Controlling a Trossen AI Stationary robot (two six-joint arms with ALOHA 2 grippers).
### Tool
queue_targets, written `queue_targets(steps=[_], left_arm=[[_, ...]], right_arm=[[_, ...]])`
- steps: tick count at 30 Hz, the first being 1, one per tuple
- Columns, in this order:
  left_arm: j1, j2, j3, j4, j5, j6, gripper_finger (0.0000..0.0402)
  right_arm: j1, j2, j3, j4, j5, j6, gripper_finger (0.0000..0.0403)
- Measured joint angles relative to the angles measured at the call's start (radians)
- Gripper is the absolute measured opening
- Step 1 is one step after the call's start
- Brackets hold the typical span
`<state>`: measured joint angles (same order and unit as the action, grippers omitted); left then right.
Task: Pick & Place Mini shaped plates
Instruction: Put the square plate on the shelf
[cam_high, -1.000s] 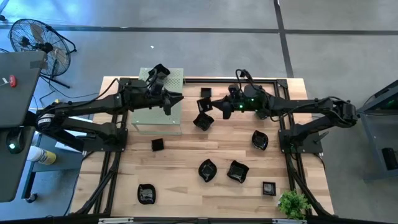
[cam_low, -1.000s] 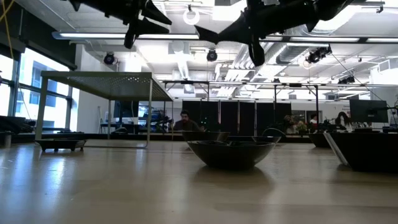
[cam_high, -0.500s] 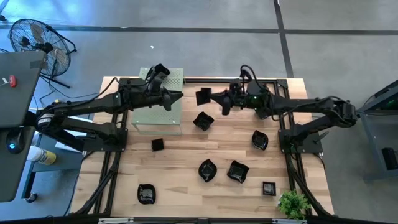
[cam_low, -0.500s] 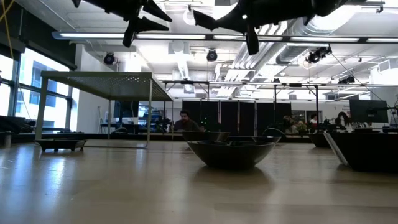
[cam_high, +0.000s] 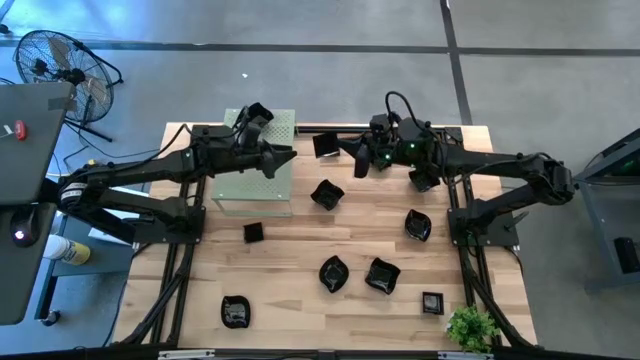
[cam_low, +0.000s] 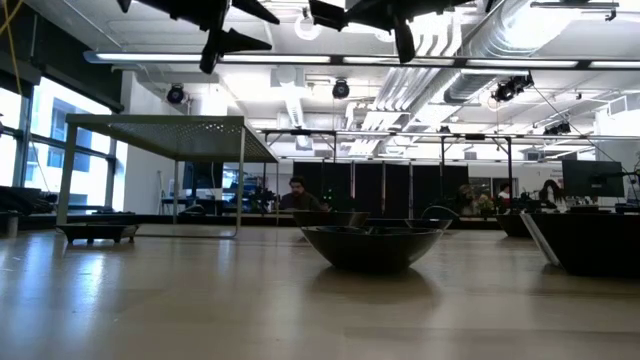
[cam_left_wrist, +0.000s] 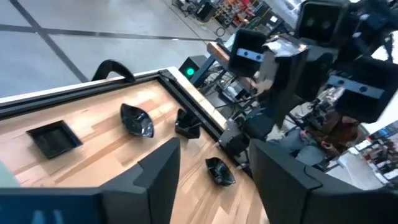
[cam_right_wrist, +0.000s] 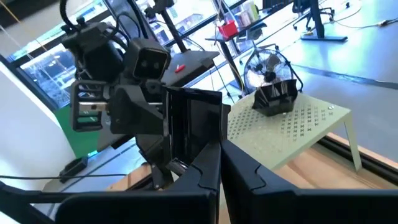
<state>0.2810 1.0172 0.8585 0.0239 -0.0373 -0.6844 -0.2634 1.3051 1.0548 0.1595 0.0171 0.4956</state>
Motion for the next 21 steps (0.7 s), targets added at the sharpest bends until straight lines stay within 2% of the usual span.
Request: queue_targets(steps=[5,12,16,21], left_arm=[[-0.009,0.016,0.0,0.06,0.001,-0.001,0.0197],[-0.08,0.102,0.051,0.097,-0.062,0.027,0.0198],[-0.086,0.145,0.124,0.052,-0.15,0.032,0.0198],[-0.085,0.197,0.198,-0.037,-0.179,0.025,0.0198]], right_arm=[[0.0,0.005,-0.002,-0.004,0.002,-0.002,0.0],[0.0,0.005,-0.002,-0.026,0.066,-0.008,0.0],[0.002,0.005,-0.004,-0.054,0.094,-0.025,0.0],[0.003,0.005,-0.004,-0.051,0.099,-0.031,0.0]])
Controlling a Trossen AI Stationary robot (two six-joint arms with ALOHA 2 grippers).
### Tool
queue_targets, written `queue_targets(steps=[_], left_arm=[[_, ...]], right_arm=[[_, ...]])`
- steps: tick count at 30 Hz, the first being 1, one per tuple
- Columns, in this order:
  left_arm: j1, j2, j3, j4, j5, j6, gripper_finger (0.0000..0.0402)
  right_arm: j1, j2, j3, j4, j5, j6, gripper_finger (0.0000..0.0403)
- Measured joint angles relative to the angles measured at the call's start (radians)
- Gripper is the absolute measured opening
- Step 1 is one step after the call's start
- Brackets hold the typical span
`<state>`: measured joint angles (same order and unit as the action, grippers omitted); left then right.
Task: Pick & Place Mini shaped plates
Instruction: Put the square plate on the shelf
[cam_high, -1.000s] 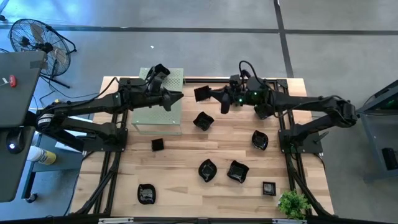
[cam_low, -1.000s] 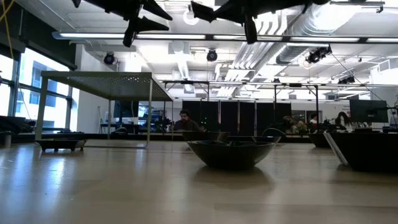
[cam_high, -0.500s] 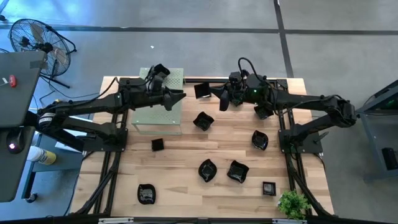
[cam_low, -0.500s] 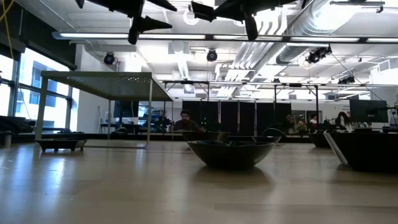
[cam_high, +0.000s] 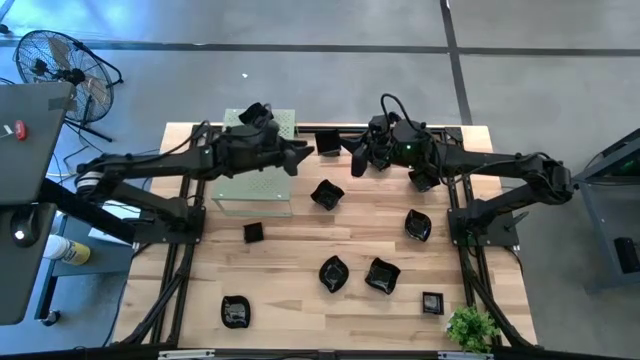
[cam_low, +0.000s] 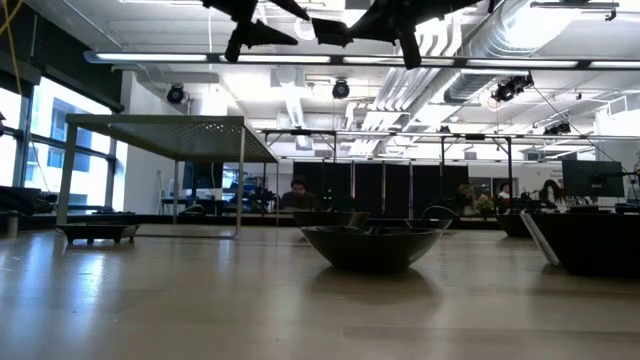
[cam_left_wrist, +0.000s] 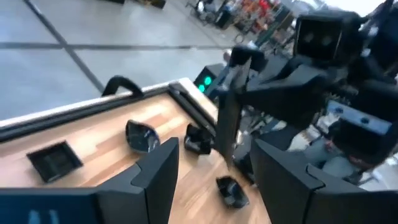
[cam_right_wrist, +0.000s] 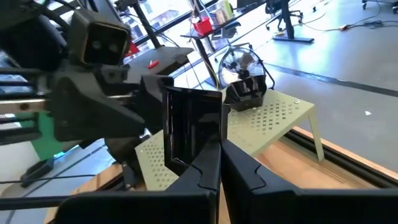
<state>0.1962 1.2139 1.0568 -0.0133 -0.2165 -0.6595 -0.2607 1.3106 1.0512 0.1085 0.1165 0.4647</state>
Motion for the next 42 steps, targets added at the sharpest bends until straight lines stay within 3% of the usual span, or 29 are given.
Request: queue_targets(steps=[11,23,33,42], left_arm=[[0.0,0.09,0.12,-0.093,-0.034,-0.053,0.018],[0.0,0.092,0.145,-0.115,-0.056,-0.03,0.0007],[0.0,0.092,0.145,-0.117,-0.059,-0.027,0.0002],[0.049,0.063,0.143,-0.182,-0.059,-0.07,0.0001]], right_arm=[[0.0,0.0,0.0,0.0,0.01,-0.028,0.0],[0.0,0.0,0.0,0.0,0.009,-0.047,0.0],[0.0,0.0,0.0,0.0,0.005,-0.047,0.0008],[0.0,-0.005,0.0,-0.039,0.004,-0.036,0.0083]])
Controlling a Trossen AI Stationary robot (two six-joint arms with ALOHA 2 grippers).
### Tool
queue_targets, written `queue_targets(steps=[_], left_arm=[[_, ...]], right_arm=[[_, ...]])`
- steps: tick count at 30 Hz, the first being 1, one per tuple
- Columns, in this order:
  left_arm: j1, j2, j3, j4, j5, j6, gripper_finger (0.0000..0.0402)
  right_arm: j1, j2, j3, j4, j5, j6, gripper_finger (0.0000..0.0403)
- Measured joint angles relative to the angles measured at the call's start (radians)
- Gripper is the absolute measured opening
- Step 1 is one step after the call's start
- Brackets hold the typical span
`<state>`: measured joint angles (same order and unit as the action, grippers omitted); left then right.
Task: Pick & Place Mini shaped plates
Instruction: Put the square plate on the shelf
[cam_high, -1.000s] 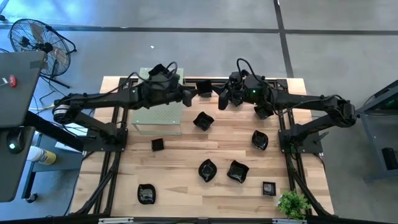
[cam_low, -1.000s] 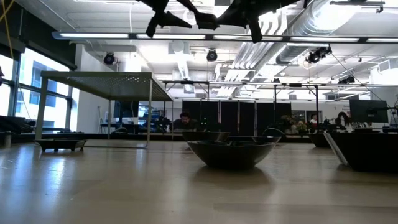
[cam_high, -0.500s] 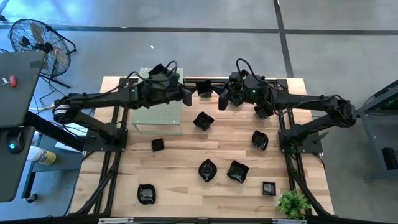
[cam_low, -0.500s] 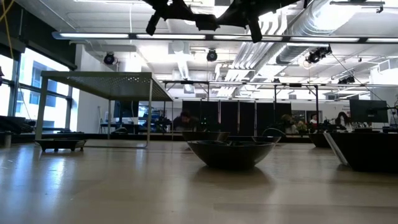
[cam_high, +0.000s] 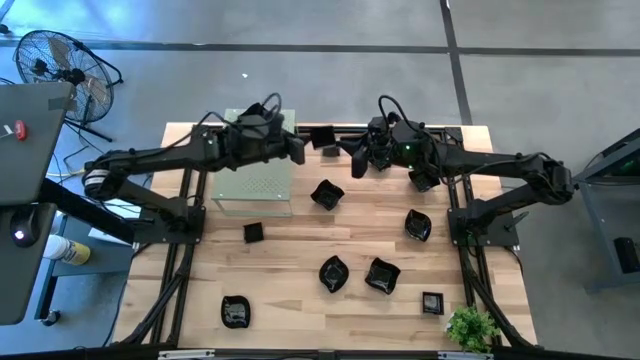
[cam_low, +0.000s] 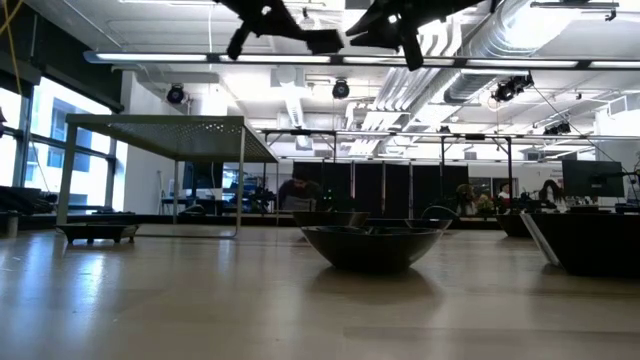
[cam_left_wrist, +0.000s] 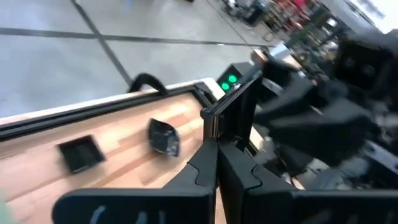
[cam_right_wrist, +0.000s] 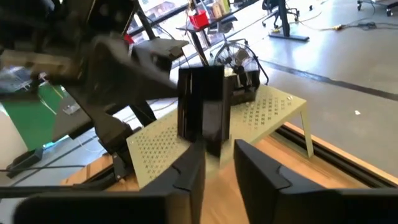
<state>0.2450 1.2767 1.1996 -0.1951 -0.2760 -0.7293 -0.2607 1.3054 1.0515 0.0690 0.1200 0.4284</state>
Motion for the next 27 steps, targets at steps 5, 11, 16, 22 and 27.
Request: queue_targets(steps=[5,11,16,22,27], left_arm=[[0.067,-0.084,0.0,-0.115,0.015,0.005,0.0],[0.143,-0.189,0.001,-0.333,0.136,0.017,0.0],[0.221,-0.244,0.001,-0.571,0.28,0.023,0.0],[0.37,-0.266,0.0,-0.778,0.441,0.141,0.0],[0.53,-0.267,-0.017,-0.83,0.562,0.261,0.0]], right_arm=[[0.0,-0.011,0.0,-0.056,-0.021,0.008,0.0122],[0.0,-0.011,0.0,-0.076,-0.067,-0.008,0.0131],[0.0,-0.011,0.0,-0.08,-0.068,-0.011,0.0115],[0.0,-0.011,0.0,-0.08,-0.068,-0.028,0.0091],[0.0,-0.011,0.0,-0.08,-0.068,-0.029,0.0078]])
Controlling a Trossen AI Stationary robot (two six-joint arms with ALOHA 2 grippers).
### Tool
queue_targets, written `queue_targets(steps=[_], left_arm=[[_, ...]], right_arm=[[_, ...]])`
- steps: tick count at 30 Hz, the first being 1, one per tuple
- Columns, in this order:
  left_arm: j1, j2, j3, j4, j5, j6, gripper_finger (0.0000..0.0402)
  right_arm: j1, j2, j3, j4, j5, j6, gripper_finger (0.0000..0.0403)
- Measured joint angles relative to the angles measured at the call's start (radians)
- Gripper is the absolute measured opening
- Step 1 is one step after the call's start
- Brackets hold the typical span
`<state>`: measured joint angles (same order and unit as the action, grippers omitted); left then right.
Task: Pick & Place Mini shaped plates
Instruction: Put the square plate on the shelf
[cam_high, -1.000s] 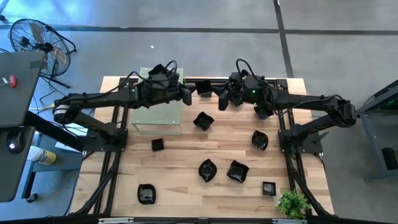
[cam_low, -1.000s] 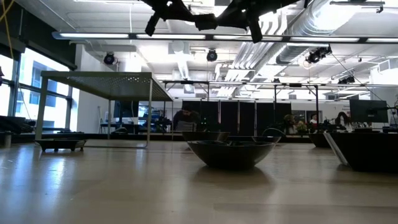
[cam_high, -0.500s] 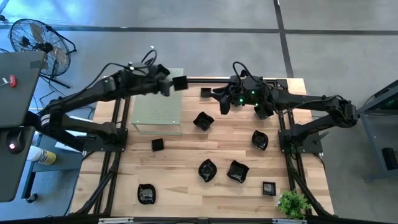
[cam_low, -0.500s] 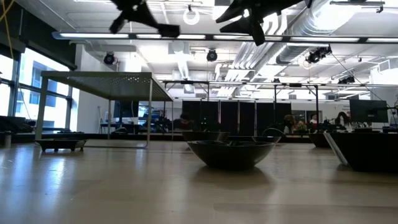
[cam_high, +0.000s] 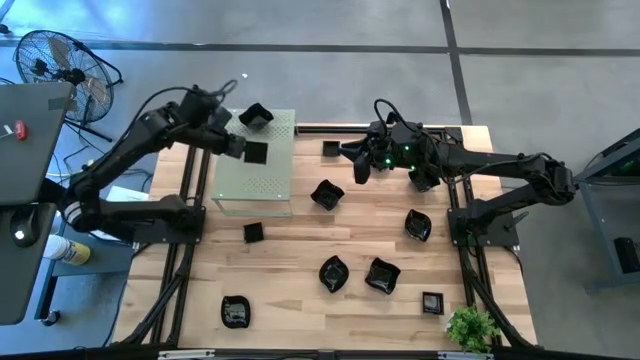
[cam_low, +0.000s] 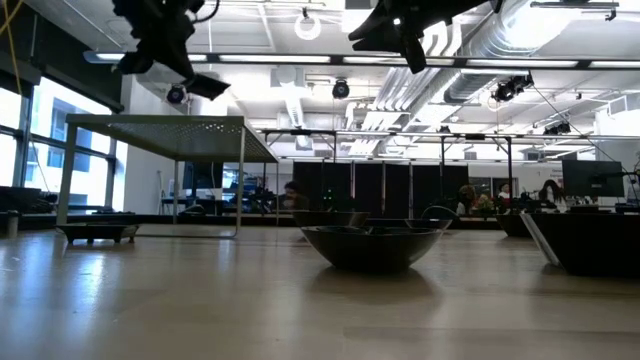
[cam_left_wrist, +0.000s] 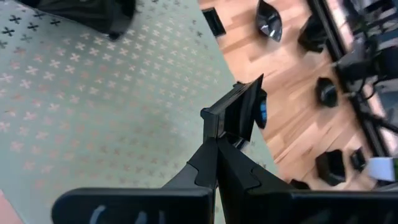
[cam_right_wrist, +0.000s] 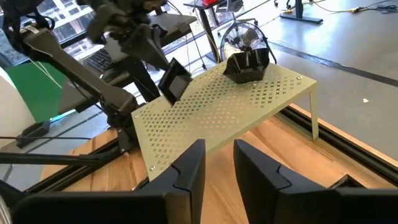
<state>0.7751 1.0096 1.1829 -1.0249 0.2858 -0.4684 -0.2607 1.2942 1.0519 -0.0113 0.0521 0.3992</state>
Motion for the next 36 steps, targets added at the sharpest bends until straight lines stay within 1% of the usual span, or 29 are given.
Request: queue_targets(steps=[5,9,16,23,29,36], left_arm=[[0.12,-0.001,-0.069,0.036,0.12,0.079,0.0],[0.187,-0.001,-0.132,0.059,0.174,0.102,0.0],[0.296,0.001,-0.205,0.101,0.26,0.126,0.0],[0.347,0.012,-0.231,0.112,0.277,0.15,0.0],[0.344,0.043,-0.232,0.144,0.289,0.15,0.0],[0.344,0.067,-0.232,0.136,0.276,0.15,0.0001]], right_arm=[[0.0,0.0,0.0,0.0,0.0,0.0,0.0074],[0.0,0.0,0.0,0.0,0.0,0.001,0.0074],[0.0,0.0,0.0,0.0,-0.003,0.003,0.0074],[0.0,0.0,0.0,0.0,-0.003,0.0,0.0074],[0.0,0.0,0.0,0.0,-0.003,-0.013,0.0074],[0.0,0.0,0.0,0.0,-0.003,-0.012,0.0074]])
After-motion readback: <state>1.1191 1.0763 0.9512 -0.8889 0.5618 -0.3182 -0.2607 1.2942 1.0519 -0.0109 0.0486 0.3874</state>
